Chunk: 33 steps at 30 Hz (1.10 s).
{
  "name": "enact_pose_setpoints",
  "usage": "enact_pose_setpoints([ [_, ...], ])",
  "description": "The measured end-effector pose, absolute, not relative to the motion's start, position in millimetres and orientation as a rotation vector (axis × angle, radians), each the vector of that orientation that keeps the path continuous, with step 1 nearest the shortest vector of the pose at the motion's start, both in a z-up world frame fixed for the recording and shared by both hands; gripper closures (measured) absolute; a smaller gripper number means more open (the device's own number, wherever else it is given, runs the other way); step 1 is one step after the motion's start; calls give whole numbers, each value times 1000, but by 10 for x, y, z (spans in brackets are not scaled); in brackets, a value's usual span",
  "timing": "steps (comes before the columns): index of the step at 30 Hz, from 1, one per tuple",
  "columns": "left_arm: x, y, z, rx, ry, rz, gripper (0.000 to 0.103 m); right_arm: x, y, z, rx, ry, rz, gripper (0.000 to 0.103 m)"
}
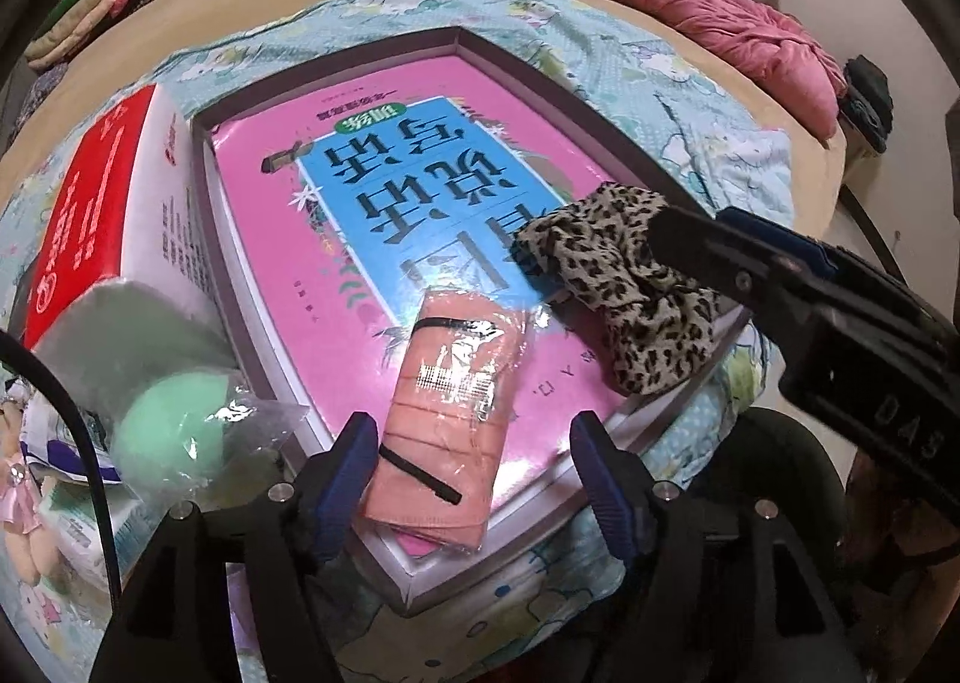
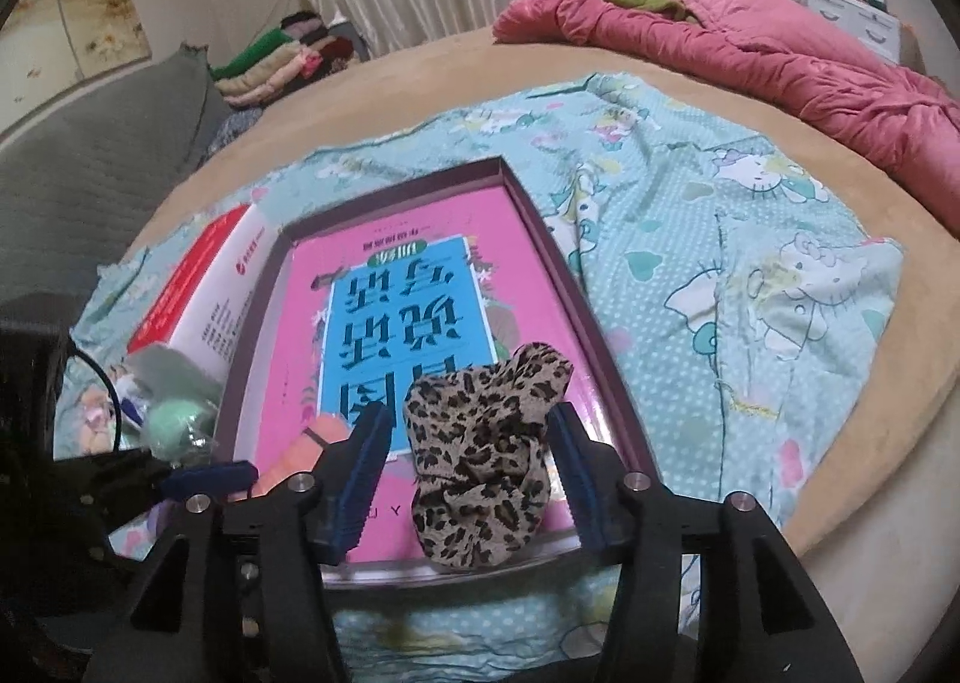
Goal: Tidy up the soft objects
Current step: 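Lower both items into the pink tray and open both tools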
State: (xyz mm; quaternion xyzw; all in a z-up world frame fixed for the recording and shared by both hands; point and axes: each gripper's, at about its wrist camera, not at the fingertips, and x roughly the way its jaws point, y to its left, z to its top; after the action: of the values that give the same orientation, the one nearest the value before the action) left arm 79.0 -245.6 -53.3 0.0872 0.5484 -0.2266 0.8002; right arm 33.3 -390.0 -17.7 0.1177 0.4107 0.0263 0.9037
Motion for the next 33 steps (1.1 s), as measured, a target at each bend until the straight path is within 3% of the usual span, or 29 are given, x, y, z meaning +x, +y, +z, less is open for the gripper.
enact_pose_setpoints([
  [7, 689, -2412, -324, 178, 1094, -516, 24, 274, -3954, -87, 258, 780, 6, 31],
  [10, 694, -2378, -260, 162, 1077, -511, 23, 279, -3959, -84, 251, 780, -3, 28],
  [33, 571, -1992, 259, 127, 949, -450, 16, 132, -3761, 208, 210, 663, 8, 21],
])
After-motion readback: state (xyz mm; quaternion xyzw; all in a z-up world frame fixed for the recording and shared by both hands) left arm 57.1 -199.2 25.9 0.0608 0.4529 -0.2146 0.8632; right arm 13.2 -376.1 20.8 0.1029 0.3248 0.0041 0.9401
